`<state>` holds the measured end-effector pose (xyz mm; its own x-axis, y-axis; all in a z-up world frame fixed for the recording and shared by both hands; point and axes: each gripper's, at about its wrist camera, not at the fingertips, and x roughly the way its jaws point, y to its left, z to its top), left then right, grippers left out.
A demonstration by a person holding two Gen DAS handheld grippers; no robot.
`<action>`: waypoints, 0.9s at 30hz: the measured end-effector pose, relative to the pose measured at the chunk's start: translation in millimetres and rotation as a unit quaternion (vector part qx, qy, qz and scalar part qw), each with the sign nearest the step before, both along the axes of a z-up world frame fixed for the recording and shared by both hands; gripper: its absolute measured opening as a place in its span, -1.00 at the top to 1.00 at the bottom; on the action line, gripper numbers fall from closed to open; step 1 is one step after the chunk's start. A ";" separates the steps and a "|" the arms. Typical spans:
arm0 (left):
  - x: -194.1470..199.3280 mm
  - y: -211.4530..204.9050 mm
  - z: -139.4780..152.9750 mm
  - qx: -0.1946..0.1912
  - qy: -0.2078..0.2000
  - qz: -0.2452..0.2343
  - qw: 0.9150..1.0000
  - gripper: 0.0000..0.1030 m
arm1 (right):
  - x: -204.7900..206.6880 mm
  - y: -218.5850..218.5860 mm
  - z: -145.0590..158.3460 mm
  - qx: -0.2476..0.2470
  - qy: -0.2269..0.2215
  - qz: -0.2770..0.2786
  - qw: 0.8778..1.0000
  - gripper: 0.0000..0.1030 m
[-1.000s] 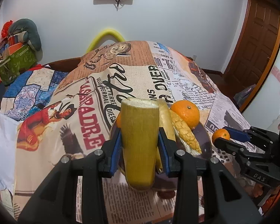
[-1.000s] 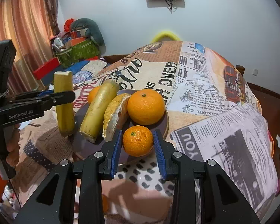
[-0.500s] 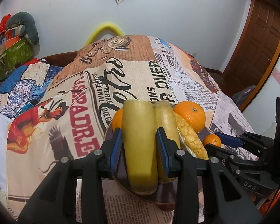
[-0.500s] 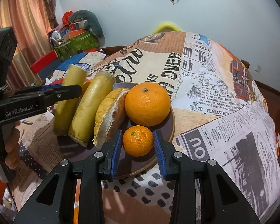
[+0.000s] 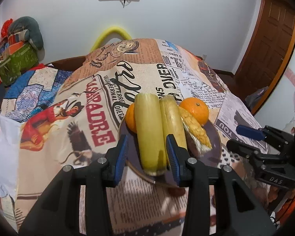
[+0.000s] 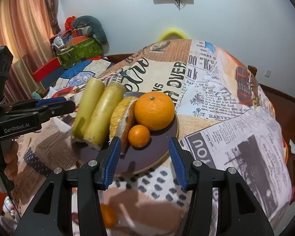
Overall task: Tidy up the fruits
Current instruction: 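Open both tools on the plate and withdraw them, then grasp a tangerine with the right tool while the left tool grasps a dark red date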
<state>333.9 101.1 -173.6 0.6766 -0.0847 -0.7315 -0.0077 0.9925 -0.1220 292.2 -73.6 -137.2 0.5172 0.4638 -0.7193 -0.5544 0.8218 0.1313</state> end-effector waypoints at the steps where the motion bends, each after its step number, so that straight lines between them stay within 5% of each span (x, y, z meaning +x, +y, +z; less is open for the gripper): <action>1: -5.1 -0.4 2.2 0.001 -0.002 0.000 1.000 0.23 | -3.9 -0.4 2.6 0.000 -0.003 0.001 1.000 0.09; 15: -78.6 -9.1 30.3 0.007 -0.014 -0.009 1.000 0.09 | -56.9 -6.6 10.2 0.004 -0.009 0.006 1.000 0.09; 27: -111.7 -15.7 6.2 0.008 0.017 -0.015 1.000 0.02 | -86.3 3.3 -15.6 -0.032 0.012 0.022 0.999 0.09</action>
<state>222.2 85.4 -167.5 0.6481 -0.0930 -0.7559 0.0184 0.9941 -0.1065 205.8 -70.3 -152.8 0.4791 0.4389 -0.7601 -0.5874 0.8038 0.0939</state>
